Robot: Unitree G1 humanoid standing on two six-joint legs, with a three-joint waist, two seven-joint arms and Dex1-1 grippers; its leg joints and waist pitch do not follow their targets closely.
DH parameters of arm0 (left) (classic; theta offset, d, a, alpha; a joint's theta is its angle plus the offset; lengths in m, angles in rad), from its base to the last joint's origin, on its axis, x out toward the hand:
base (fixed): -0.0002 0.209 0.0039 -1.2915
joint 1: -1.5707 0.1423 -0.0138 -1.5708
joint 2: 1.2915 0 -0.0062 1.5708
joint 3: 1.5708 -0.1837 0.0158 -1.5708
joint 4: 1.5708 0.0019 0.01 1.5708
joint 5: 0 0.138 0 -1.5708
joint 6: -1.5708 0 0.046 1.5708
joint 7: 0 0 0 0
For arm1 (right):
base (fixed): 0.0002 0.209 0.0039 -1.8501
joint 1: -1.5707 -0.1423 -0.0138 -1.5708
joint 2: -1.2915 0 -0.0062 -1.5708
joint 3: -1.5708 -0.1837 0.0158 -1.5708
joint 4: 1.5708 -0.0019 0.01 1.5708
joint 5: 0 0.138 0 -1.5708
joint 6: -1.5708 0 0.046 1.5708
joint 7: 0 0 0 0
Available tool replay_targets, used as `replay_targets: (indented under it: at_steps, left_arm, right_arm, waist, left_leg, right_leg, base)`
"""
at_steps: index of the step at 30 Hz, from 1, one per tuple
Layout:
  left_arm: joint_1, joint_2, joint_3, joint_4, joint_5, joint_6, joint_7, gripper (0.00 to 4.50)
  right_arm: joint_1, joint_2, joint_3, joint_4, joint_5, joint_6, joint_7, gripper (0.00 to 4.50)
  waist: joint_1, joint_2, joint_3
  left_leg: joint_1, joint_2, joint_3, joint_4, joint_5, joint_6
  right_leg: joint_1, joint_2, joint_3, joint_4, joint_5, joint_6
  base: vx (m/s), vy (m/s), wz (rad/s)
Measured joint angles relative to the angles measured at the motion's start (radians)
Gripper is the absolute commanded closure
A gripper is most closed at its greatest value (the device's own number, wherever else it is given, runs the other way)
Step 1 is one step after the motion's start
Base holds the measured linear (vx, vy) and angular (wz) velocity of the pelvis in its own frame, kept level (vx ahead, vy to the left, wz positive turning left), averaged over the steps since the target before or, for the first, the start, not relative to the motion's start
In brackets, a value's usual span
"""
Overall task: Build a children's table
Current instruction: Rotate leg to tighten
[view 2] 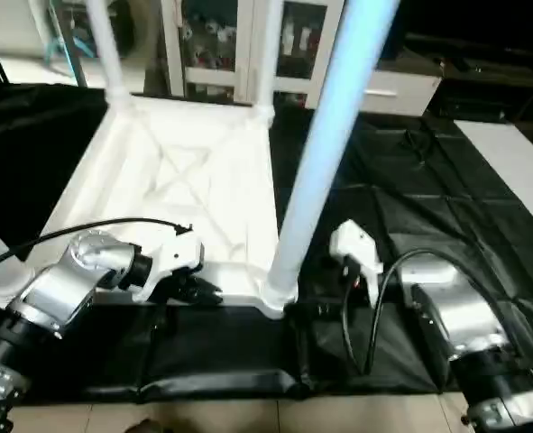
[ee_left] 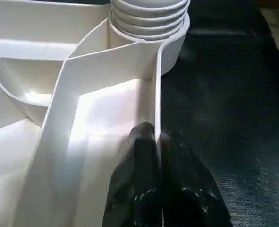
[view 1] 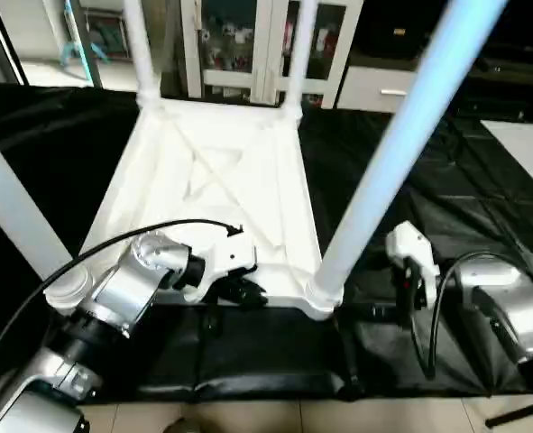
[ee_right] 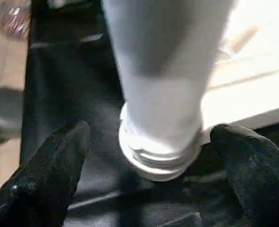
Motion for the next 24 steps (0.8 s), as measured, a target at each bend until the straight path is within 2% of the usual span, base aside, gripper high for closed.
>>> replay_targets:
  at_steps: [5, 11, 14, 16, 20, 24]
  left_arm:
    - [-0.006, -0.001, -0.009, 0.000, 0.008, -0.001, -0.004, 4.50]
    - [-0.006, -0.002, -0.008, -0.001, 0.010, 0.003, -0.005, 4.50]
    - [-0.007, -0.001, -0.008, 0.001, 0.010, 0.002, -0.005, 4.50]
    - [-0.008, -0.001, -0.008, 0.004, 0.010, 0.000, -0.008, 4.50]
    - [-0.015, -0.003, -0.009, 0.016, 0.010, -0.003, -0.015, 4.50]
    - [-0.016, -0.004, -0.009, 0.018, 0.011, -0.003, -0.016, 4.50]
  right_arm:
    - [-0.062, 0.033, 0.022, 0.078, -0.026, -0.052, 0.033, 0.04]
    - [-0.077, 0.060, 0.039, 0.141, -0.040, -0.102, 0.053, 0.04]
    - [-0.078, 0.064, 0.046, 0.166, -0.059, -0.124, 0.058, 0.39]
    - [-0.079, 0.069, 0.048, 0.180, -0.064, -0.135, 0.058, 0.39]
    - [-0.094, 0.075, 0.049, 0.213, -0.071, -0.160, 0.069, 0.81]
    - [-0.105, 0.081, 0.047, 0.239, -0.074, -0.177, 0.070, 0.95]
  waist:
    - [0.002, -0.011, 0.000]
    - [0.002, -0.012, -0.001]
    - [0.002, -0.012, -0.001]
    - [0.002, -0.012, -0.001]
    - [0.003, -0.012, -0.001]
    - [0.003, -0.011, -0.001]
  left_leg:
    - [0.000, 0.000, -0.001, 0.001, 0.001, 0.000]
    - [0.000, 0.000, 0.000, 0.002, 0.001, 0.000]
    - [0.000, 0.000, -0.001, 0.003, 0.001, 0.000]
    - [0.000, 0.000, -0.001, 0.003, 0.001, 0.000]
    - [0.000, 0.000, -0.001, 0.004, 0.001, 0.000]
    - [0.000, 0.000, -0.001, 0.004, 0.001, 0.000]
  right_leg:
    - [0.000, 0.000, 0.000, 0.003, 0.000, 0.000]
    - [0.000, -0.001, 0.000, 0.004, 0.000, 0.000]
    - [0.000, -0.001, -0.001, 0.005, 0.000, 0.000]
    - [0.000, -0.001, 0.000, 0.005, 0.000, 0.000]
    - [0.000, -0.001, -0.001, 0.005, 0.000, 0.000]
    - [0.000, -0.001, -0.001, 0.006, 0.000, 0.000]
  base:
    - [0.000, 0.000, 0.00]
    - [0.000, 0.000, 0.00]
    - [0.000, 0.000, 0.00]
    - [0.000, 0.000, 0.00]
    - [0.000, 0.000, 0.00]
    - [0.000, 0.000, 0.00]
